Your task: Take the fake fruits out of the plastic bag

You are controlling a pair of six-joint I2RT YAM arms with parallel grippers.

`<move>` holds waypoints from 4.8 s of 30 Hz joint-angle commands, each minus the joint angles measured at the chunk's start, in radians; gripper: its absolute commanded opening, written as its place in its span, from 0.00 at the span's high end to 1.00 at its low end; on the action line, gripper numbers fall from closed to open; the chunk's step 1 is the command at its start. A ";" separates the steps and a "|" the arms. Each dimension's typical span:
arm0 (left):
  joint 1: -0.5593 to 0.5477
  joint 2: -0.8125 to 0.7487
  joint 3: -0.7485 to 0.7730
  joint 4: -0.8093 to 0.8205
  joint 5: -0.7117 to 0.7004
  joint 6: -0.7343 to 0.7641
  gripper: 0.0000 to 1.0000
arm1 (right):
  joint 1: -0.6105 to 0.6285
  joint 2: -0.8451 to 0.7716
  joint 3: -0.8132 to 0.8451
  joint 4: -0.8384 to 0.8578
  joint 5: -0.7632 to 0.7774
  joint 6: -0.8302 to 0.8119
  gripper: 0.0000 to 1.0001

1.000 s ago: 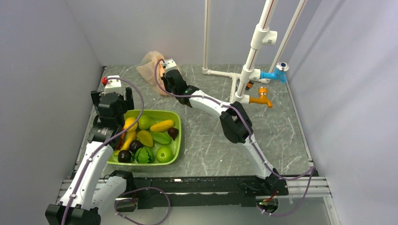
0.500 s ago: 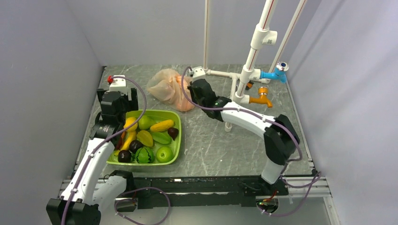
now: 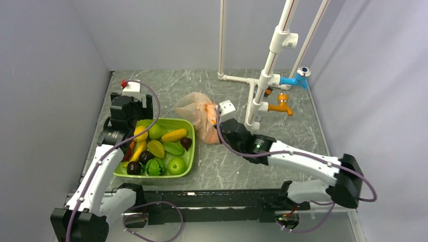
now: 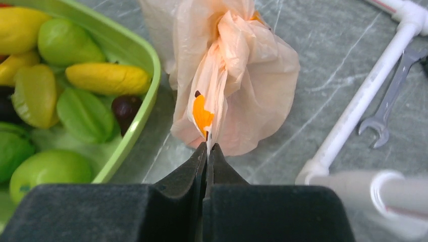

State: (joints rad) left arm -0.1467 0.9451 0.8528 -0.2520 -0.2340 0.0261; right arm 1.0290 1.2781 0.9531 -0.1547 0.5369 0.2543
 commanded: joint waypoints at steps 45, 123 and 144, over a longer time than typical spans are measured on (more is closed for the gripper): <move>-0.866 0.445 0.151 0.169 0.013 -0.527 0.38 | 0.316 -0.759 -0.583 -0.082 -0.274 0.356 0.85; -0.873 0.149 -0.108 0.232 -0.017 -0.739 1.00 | 0.132 -0.706 -0.348 -0.269 0.000 0.229 0.63; -0.874 0.167 -0.071 0.235 0.049 -0.726 1.00 | 0.134 -0.349 -0.180 -0.120 -0.125 0.007 0.45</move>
State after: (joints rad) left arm -1.0206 1.1233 0.7422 -0.0353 -0.2054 -0.7078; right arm 1.1629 0.9360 0.7330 -0.3344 0.3836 0.2916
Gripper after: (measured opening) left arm 0.012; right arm 0.575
